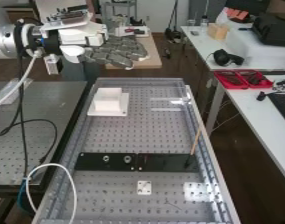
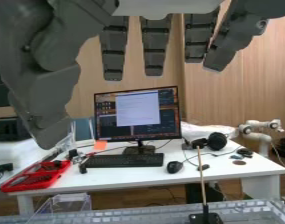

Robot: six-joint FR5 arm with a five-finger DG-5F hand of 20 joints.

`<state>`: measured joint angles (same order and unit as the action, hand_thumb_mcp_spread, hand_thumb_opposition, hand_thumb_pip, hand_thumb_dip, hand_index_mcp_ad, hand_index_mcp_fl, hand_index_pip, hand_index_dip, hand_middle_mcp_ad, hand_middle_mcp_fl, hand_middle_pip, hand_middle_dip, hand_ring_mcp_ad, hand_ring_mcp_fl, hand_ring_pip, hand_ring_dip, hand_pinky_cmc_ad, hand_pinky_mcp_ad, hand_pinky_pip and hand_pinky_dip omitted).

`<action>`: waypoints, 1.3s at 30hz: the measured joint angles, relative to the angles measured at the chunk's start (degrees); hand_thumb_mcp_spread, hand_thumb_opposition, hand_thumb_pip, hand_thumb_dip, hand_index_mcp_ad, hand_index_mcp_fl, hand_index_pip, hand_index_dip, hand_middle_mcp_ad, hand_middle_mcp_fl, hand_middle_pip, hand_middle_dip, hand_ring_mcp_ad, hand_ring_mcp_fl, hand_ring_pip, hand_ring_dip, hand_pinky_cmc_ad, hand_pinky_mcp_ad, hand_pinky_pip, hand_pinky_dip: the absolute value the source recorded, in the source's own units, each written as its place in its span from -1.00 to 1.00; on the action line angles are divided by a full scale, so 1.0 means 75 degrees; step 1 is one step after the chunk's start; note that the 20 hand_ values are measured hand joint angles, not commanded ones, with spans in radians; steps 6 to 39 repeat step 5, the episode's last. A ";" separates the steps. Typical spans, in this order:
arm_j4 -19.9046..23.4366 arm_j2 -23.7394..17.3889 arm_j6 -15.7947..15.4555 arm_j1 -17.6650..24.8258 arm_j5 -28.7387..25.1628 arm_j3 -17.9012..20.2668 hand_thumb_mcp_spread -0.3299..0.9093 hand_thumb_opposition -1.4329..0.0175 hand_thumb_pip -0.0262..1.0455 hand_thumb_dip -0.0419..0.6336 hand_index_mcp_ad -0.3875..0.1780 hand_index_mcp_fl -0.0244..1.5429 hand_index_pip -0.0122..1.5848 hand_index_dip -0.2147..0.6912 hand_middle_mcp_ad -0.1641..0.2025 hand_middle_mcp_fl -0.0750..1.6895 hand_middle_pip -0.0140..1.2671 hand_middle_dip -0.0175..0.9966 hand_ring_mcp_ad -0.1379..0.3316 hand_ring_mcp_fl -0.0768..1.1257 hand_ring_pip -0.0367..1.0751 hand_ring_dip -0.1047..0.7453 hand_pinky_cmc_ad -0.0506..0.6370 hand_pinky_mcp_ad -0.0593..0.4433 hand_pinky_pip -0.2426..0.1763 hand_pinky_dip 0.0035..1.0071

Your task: Grab the smaller nut and place it in the white container

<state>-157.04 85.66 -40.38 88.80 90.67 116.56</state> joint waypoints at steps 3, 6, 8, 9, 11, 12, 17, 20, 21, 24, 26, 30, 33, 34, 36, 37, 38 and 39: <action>-0.0005 -0.0018 -0.0006 -0.0005 -0.0002 0.0008 -0.02 -0.07 0.11 -0.36 -0.19 -0.62 -0.86 -0.11 0.27 -0.77 -0.76 -0.59 0.49 -0.85 -0.76 -0.81 0.05 -0.06 -0.28 -0.33; -0.0004 -0.0020 -0.0012 -0.0006 -0.0014 0.0009 -0.02 -0.07 0.11 -0.36 -0.17 -0.62 -0.86 -0.11 0.27 -0.77 -0.76 -0.59 0.49 -0.85 -0.76 -0.81 0.05 -0.06 -0.28 -0.33; -0.0004 -0.0020 -0.0012 -0.0006 -0.0014 0.0009 -0.02 -0.07 0.11 -0.36 -0.17 -0.62 -0.86 -0.11 0.27 -0.77 -0.76 -0.59 0.49 -0.85 -0.76 -0.81 0.05 -0.06 -0.28 -0.33; -0.0004 -0.0020 -0.0012 -0.0006 -0.0014 0.0009 -0.02 -0.07 0.11 -0.36 -0.17 -0.62 -0.86 -0.11 0.27 -0.77 -0.76 -0.59 0.49 -0.85 -0.76 -0.81 0.05 -0.06 -0.28 -0.33; -0.0004 -0.0020 -0.0012 -0.0006 -0.0014 0.0009 -0.02 -0.07 0.11 -0.36 -0.17 -0.62 -0.86 -0.11 0.27 -0.77 -0.76 -0.59 0.49 -0.85 -0.76 -0.81 0.05 -0.06 -0.28 -0.33; -0.0004 -0.0020 -0.0012 -0.0006 -0.0014 0.0009 -0.02 -0.07 0.11 -0.36 -0.17 -0.62 -0.86 -0.11 0.27 -0.77 -0.76 -0.59 0.49 -0.85 -0.76 -0.81 0.05 -0.06 -0.28 -0.33; -0.0004 -0.0020 -0.0012 -0.0006 -0.0014 0.0009 -0.02 -0.07 0.11 -0.36 -0.17 -0.62 -0.86 -0.11 0.27 -0.77 -0.76 -0.59 0.49 -0.85 -0.76 -0.81 0.05 -0.06 -0.28 -0.33; -0.0004 -0.0020 -0.0012 -0.0006 -0.0014 0.0009 -0.02 -0.07 0.11 -0.36 -0.17 -0.62 -0.86 -0.11 0.27 -0.77 -0.76 -0.59 0.49 -0.85 -0.76 -0.81 0.05 -0.06 -0.28 -0.33; -0.0004 -0.0020 -0.0012 -0.0006 -0.0014 0.0009 -0.02 -0.07 0.11 -0.36 -0.17 -0.62 -0.86 -0.11 0.27 -0.77 -0.76 -0.59 0.49 -0.85 -0.76 -0.81 0.05 -0.06 -0.28 -0.33; -0.0004 -0.0020 -0.0012 -0.0006 -0.0014 0.0009 -0.02 -0.07 0.11 -0.36 -0.17 -0.62 -0.86 -0.11 0.27 -0.77 -0.76 -0.59 0.49 -0.85 -0.76 -0.81 0.05 -0.06 -0.28 -0.33; -0.0004 -0.0020 -0.0012 -0.0006 -0.0014 0.0009 -0.02 -0.07 0.11 -0.36 -0.17 -0.62 -0.86 -0.11 0.27 -0.77 -0.76 -0.59 0.49 -0.85 -0.76 -0.81 0.05 -0.06 -0.28 -0.33; -0.0004 -0.0020 -0.0012 -0.0006 -0.0014 0.0009 -0.02 -0.07 0.11 -0.36 -0.17 -0.62 -0.86 -0.11 0.27 -0.77 -0.76 -0.59 0.49 -0.85 -0.76 -0.81 0.05 -0.06 -0.28 -0.33; -0.0004 -0.0020 -0.0012 -0.0006 -0.0014 0.0009 -0.02 -0.07 0.11 -0.36 -0.17 -0.62 -0.86 -0.11 0.27 -0.77 -0.76 -0.59 0.49 -0.85 -0.76 -0.81 0.05 -0.06 -0.28 -0.33; -0.0004 -0.0020 -0.0012 -0.0006 -0.0014 0.0009 -0.02 -0.07 0.11 -0.36 -0.17 -0.62 -0.86 -0.11 0.27 -0.77 -0.76 -0.59 0.49 -0.85 -0.76 -0.81 0.05 -0.06 -0.28 -0.33; -0.0004 -0.0020 -0.0012 -0.0006 -0.0014 0.0009 -0.02 -0.07 0.11 -0.36 -0.17 -0.62 -0.86 -0.11 0.27 -0.77 -0.76 -0.59 0.49 -0.85 -0.76 -0.81 0.05 -0.06 -0.28 -0.33; -0.0004 -0.0020 -0.0012 -0.0006 -0.0014 0.0009 -0.02 -0.07 0.11 -0.36 -0.17 -0.62 -0.86 -0.11 0.27 -0.77 -0.76 -0.59 0.49 -0.85 -0.76 -0.81 0.05 -0.06 -0.28 -0.33; -0.0004 -0.0020 -0.0012 -0.0006 -0.0014 0.0009 -0.02 -0.07 0.11 -0.36 -0.17 -0.62 -0.86 -0.11 0.27 -0.77 -0.76 -0.59 0.49 -0.85 -0.76 -0.81 0.05 -0.06 -0.28 -0.33; -0.0004 -0.0020 -0.0012 -0.0006 -0.0014 0.0009 -0.02 -0.07 0.11 -0.36 -0.17 -0.62 -0.86 -0.11 0.27 -0.77 -0.76 -0.59 0.49 -0.85 -0.76 -0.81 0.05 -0.06 -0.28 -0.33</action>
